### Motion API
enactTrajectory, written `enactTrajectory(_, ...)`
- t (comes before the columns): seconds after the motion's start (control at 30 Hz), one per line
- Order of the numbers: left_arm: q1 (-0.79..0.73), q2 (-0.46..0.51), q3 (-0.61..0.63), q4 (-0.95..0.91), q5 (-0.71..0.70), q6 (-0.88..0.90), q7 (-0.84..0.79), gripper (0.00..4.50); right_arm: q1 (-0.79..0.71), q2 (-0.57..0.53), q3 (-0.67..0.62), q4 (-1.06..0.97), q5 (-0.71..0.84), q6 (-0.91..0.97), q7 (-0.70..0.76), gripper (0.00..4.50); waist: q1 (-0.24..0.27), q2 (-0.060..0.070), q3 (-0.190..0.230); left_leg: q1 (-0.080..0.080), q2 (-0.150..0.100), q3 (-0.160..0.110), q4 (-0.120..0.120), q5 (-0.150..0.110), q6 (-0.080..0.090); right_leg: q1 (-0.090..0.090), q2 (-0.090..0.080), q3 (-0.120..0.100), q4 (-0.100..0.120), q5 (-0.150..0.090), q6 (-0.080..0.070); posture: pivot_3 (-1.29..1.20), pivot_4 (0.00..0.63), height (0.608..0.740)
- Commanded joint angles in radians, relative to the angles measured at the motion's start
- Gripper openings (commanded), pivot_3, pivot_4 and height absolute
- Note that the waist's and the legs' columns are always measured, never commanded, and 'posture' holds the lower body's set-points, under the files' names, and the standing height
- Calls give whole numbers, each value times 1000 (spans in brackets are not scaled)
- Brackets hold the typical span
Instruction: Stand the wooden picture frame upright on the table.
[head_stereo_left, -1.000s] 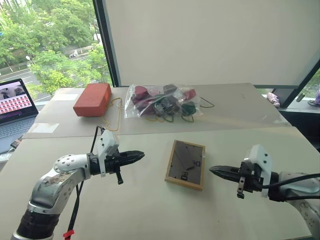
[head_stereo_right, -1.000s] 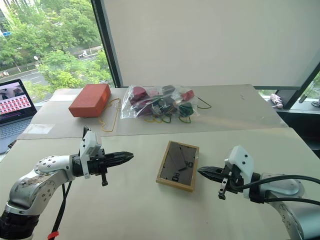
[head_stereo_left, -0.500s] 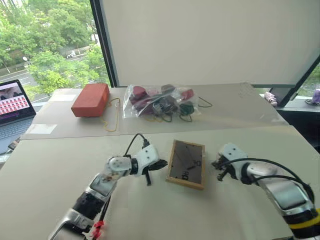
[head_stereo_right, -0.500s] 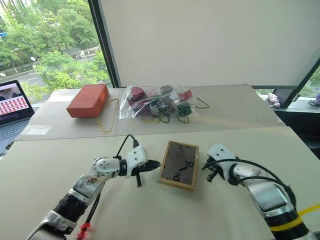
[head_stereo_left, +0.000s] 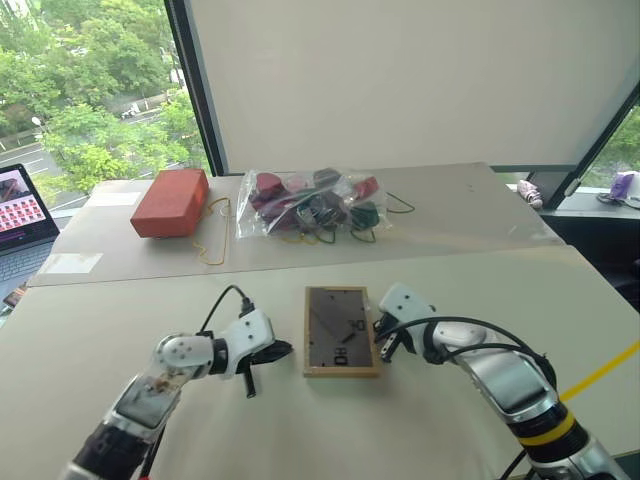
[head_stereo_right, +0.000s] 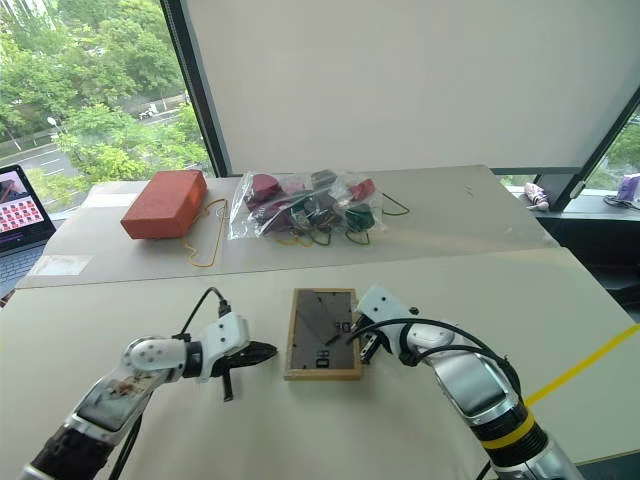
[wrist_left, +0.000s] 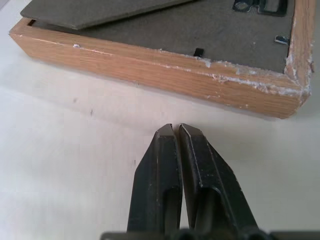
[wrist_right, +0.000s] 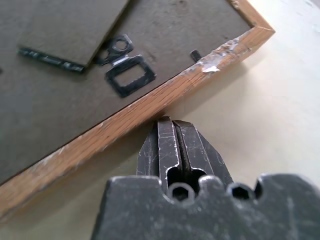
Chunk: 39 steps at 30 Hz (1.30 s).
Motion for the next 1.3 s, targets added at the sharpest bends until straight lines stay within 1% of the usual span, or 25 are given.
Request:
enactTrajectory(0.03, 25, -4, 8, -62, -8, 37, 23, 247, 1, 36, 50, -19, 0, 17, 5, 0, 1, 0, 0, 0, 0, 0, 0, 0, 0, 0, 0, 0, 0, 0, 0, 0, 150, 740)
enactTrajectory(0.23, 41, -23, -19, -131, -27, 105, 29, 247, -19, 74, 56, 11, -19, 23, 1, 0, 2, 0, 0, 1, 0, 0, 0, 0, 0, 0, 0, 0, 0, 0, 0, 0, 150, 740)
enactTrajectory(0.37, 54, -4, -9, -131, -28, 113, 18, 247, -20, 58, 43, 18, -31, 21, 7, 0, 3, 0, 0, 1, 0, 0, 0, 0, 0, 0, 0, 0, 0, 0, 0, 0, 150, 740)
enactTrajectory(0.5, 54, 37, 15, -94, -11, 79, 2, 247, -4, 41, 23, -7, -24, 40, 14, 0, 3, 0, 0, 2, 0, 0, 0, 0, 0, 0, 0, 0, 0, -1, -1, 0, 150, 740)
enactTrajectory(0.57, 51, 73, 33, -55, 9, 30, -9, 247, 15, 25, 15, -29, -20, 51, 19, 0, 5, 0, 0, 2, 0, 0, 0, 0, 0, 0, 0, 0, 0, -1, -1, 0, 150, 740)
enactTrajectory(0.67, 51, 122, 80, -2, 31, -128, -17, 247, 62, -15, 5, -70, -9, 54, 35, 0, 10, 0, 0, 1, 0, 0, 0, 0, 0, 0, 0, 0, 0, -1, -1, 0, 150, 740)
enactTrajectory(0.7, 50, 135, 95, 28, 68, -287, 3, 247, 76, -33, 3, -82, -4, 52, 45, 0, 11, 0, 0, 1, 0, 0, -1, 0, 0, 0, 0, -1, 0, -1, -1, 0, 150, 740)
enactTrajectory(0.73, 48, 142, 103, 51, 95, -400, 17, 247, 84, -44, 1, -86, 0, 49, 51, 0, 12, 0, 0, 1, 0, 0, -1, 0, 0, 0, 0, -1, -1, -1, -1, 0, 150, 740)
enactTrajectory(0.8, 28, 168, 88, 191, 207, -860, 66, 760, 89, -52, -6, -89, 12, 39, 66, 0, 20, 0, 0, 1, 0, 0, 0, 0, 0, 0, 0, -1, -3, -1, -1, 0, 150, 740)
enactTrajectory(0.83, 11, 174, 75, 269, 261, -1030, 100, 980, 87, -52, -6, -87, 14, 35, 71, 0, 27, 0, 0, 1, 0, 0, -1, 0, 0, 1, -1, -2, -7, -1, -1, 0, 150, 740)
enactTrajectory(0.87, -5, 176, 66, 335, 299, -1153, 126, 1309, 86, -53, -5, -86, 14, 33, 75, 0, 34, 0, 0, 1, 0, 0, -1, 0, -1, 1, -1, -2, -9, -1, -1, 0, 150, 740)
enactTrajectory(0.93, -52, 162, 57, 455, 383, -1343, 196, 2143, 84, -46, -11, -84, 25, 36, 81, 0, 37, 0, 0, 1, 0, 1, -1, 0, -1, 2, -1, -2, -10, -1, -1, 0, 150, 740)
enactTrajectory(0.97, -81, 151, 56, 519, 440, -1441, 239, 2444, 82, -46, -10, -82, 25, 38, 82, 0, 37, 0, 0, 0, 0, 1, -1, 0, -1, 2, -1, -2, -10, 0, -1, 0, 150, 740)
enactTrajectory(1.0, -113, 131, 63, 586, 526, -1537, 299, 2691, 77, -44, -8, -83, 28, 43, 84, 0, 37, 0, 0, 0, 0, 1, -1, 0, -1, 1, -1, -2, -10, 0, -1, 0, 150, 740)
enactTrajectory(1.03, -139, 114, 65, 644, 593, -1608, 344, 3195, 72, -41, -8, -86, 30, 49, 85, 0, 37, 0, 0, 0, 0, 1, -1, 0, -1, 1, -1, -2, -10, 0, -1, 0, 150, 740)
enactTrajectory(1.07, -161, 99, 69, 689, 669, -1657, 395, 3486, 69, -38, -9, -91, 32, 57, 84, 0, 37, 0, 0, 0, 0, 1, -1, 0, -1, 1, -1, -3, -10, 0, -1, 0, 150, 740)
enactTrajectory(1.13, -194, 79, 70, 748, 779, -1709, 474, 4208, 67, -32, -13, -101, 38, 72, 83, 0, 35, 0, 0, 0, 0, 1, -1, 0, -1, 2, -1, -3, -10, 0, -1, 0, 150, 740)
enactTrajectory(1.23, -239, 38, 47, 798, 939, -1748, 609, 4208, 70, -26, -11, -123, 49, 103, 81, 0, 36, 1, -2, 0, -1, 1, -1, 0, -1, 2, -1, -3, -9, 0, 0, 0, 150, 740)
enactTrajectory(1.3, -261, 19, 20, 804, 1041, -1741, 700, 4208, 72, -21, -6, -137, 60, 126, 83, 0, 37, 2, -3, 0, -1, 1, -1, 0, -1, 2, -1, -3, -10, 0, 0, 0, 150, 740)
